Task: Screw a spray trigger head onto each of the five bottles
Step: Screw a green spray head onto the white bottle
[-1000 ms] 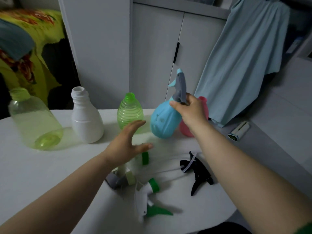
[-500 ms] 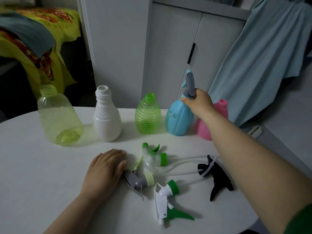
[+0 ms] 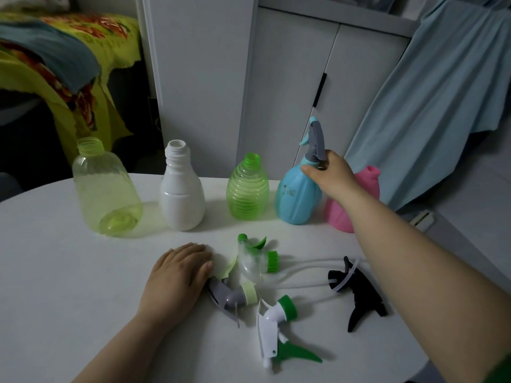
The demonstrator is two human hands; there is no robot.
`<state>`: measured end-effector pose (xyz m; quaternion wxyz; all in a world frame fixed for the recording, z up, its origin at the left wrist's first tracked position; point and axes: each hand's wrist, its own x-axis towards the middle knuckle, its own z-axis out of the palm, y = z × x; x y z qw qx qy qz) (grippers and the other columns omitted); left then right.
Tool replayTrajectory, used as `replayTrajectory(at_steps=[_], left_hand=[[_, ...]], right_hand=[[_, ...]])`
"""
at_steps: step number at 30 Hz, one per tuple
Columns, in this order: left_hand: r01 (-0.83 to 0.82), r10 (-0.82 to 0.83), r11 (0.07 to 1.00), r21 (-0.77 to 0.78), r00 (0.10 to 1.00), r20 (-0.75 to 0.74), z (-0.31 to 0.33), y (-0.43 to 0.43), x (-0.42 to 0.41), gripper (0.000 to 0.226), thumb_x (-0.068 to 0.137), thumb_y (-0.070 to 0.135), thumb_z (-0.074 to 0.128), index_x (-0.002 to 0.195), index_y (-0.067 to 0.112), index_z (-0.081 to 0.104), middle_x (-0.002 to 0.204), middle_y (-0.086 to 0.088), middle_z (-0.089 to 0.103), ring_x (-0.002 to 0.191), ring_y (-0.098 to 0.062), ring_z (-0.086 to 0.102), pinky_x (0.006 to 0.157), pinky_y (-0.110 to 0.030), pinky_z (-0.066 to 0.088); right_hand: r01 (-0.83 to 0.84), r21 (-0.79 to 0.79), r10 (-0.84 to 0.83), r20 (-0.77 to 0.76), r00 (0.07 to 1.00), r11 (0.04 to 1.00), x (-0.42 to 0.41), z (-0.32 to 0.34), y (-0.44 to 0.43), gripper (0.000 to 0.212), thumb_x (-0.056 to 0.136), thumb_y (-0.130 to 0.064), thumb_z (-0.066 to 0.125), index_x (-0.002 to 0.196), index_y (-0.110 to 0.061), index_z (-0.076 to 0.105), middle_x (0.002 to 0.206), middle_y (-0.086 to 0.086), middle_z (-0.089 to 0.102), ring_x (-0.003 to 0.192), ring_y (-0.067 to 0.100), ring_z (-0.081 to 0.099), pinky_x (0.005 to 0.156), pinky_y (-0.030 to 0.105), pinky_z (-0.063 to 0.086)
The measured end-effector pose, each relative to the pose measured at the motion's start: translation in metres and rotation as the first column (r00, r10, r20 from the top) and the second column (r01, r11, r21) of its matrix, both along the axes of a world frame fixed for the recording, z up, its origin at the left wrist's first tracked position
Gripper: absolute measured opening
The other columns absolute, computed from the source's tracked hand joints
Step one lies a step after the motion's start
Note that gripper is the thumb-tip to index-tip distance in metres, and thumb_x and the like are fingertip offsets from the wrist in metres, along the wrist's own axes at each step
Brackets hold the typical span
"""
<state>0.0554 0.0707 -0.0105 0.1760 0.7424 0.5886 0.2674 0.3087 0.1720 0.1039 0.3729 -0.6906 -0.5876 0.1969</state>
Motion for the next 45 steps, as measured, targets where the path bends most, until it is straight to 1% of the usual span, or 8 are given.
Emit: replayTrajectory(at_steps=[9, 12, 15, 19, 26, 35, 40, 45], left_hand=[[-0.012, 0.011, 1.000, 0.001, 1.000, 0.021, 0.002, -0.001, 0.000, 0.051, 0.075, 0.048, 0.032, 0.101, 0.018, 0.065, 0.119, -0.001, 0.063, 0.121, -0.019, 0.048, 0.103, -0.035, 0.032], [-0.010, 0.010, 1.000, 0.000, 0.999, 0.032, 0.002, -0.001, 0.000, 0.047, 0.075, 0.043, 0.035, 0.101, 0.017, 0.065, 0.119, -0.001, 0.063, 0.121, -0.019, 0.049, 0.103, -0.035, 0.032], [-0.008, 0.008, 1.000, 0.000, 0.999, 0.051, 0.002, -0.002, -0.001, 0.036, 0.084, 0.039, 0.041, 0.101, 0.017, 0.065, 0.119, -0.001, 0.063, 0.120, -0.019, 0.048, 0.103, -0.033, 0.031], [0.003, -0.003, 1.000, 0.011, 0.997, 0.075, 0.002, -0.010, -0.003, 0.023, 0.087, 0.026, 0.050, 0.103, 0.017, 0.063, 0.120, 0.000, 0.062, 0.121, -0.017, 0.048, 0.103, -0.030, 0.030], [-0.016, 0.015, 1.000, 0.015, 0.996, 0.083, 0.002, -0.024, -0.011, 0.026, 0.087, 0.028, 0.050, 0.107, 0.016, 0.061, 0.120, -0.001, 0.062, 0.120, -0.015, 0.048, 0.102, -0.027, 0.030], [-0.042, 0.040, 0.999, 0.021, 0.994, 0.097, 0.004, -0.024, -0.010, 0.037, 0.084, 0.040, 0.045, 0.105, 0.014, 0.062, 0.115, -0.004, 0.064, 0.114, -0.020, 0.053, 0.098, -0.029, 0.035], [-0.046, 0.042, 0.998, 0.050, 0.996, 0.078, 0.002, -0.022, -0.009, 0.029, 0.083, 0.030, 0.056, 0.106, 0.014, 0.061, 0.115, -0.004, 0.064, 0.111, -0.021, 0.054, 0.096, -0.028, 0.035], [-0.059, 0.055, 0.996, 0.061, 0.996, 0.076, -0.001, -0.022, -0.009, 0.030, 0.083, 0.033, 0.054, 0.108, 0.017, 0.060, 0.118, 0.000, 0.062, 0.114, -0.019, 0.051, 0.098, -0.027, 0.033]], right_hand=[[0.048, -0.003, -0.048, -0.062, 0.997, 0.999, 0.008, 0.014, -0.026, 0.050, 0.083, -0.021, 0.056, 0.128, -0.004, 0.040, 0.125, 0.012, 0.056, 0.110, 0.020, 0.052, 0.081, 0.016, 0.034], [0.089, 0.117, -0.079, -0.085, 0.993, 0.989, 0.001, 0.012, -0.048, 0.039, 0.082, -0.014, 0.057, 0.119, -0.005, 0.049, 0.108, 0.008, 0.058, 0.090, 0.013, 0.053, 0.070, 0.012, 0.035], [-0.147, 0.044, 0.144, 0.067, 0.987, 0.988, -0.016, -0.002, -0.071, 0.030, 0.078, -0.011, 0.061, 0.109, -0.008, 0.057, 0.097, 0.004, 0.060, 0.073, 0.012, 0.050, 0.063, 0.014, 0.039], [-0.398, -0.446, 0.573, 0.386, 0.723, 0.802, -0.041, -0.029, -0.094, 0.045, 0.078, -0.022, 0.062, 0.121, -0.020, 0.049, 0.124, 0.003, 0.055, 0.102, 0.018, 0.051, 0.084, 0.026, 0.039], [-0.291, -0.547, 0.614, 0.624, 0.484, 0.785, -0.065, -0.043, -0.095, 0.054, 0.079, -0.018, 0.055, 0.129, -0.015, 0.034, 0.127, 0.013, 0.050, 0.115, 0.030, 0.044, 0.089, 0.038, 0.039], [-0.300, -0.560, 0.606, 0.508, 0.611, 0.772, -0.069, -0.045, -0.086, 0.051, 0.074, -0.014, 0.062, 0.118, -0.011, 0.038, 0.117, 0.015, 0.054, 0.101, 0.029, 0.052, 0.072, 0.029, 0.036], [-0.312, -0.619, 0.613, 0.360, 0.703, 0.721, -0.063, -0.043, -0.077, 0.055, 0.074, -0.019, 0.065, 0.125, -0.011, 0.044, 0.130, 0.011, 0.050, 0.113, 0.025, 0.049, 0.092, 0.029, 0.039], [-0.311, -0.624, 0.628, 0.384, 0.677, 0.717, -0.064, -0.043, -0.074, 0.045, 0.074, -0.016, 0.064, 0.116, -0.012, 0.049, 0.124, 0.010, 0.053, 0.109, 0.024, 0.051, 0.092, 0.032, 0.042]])
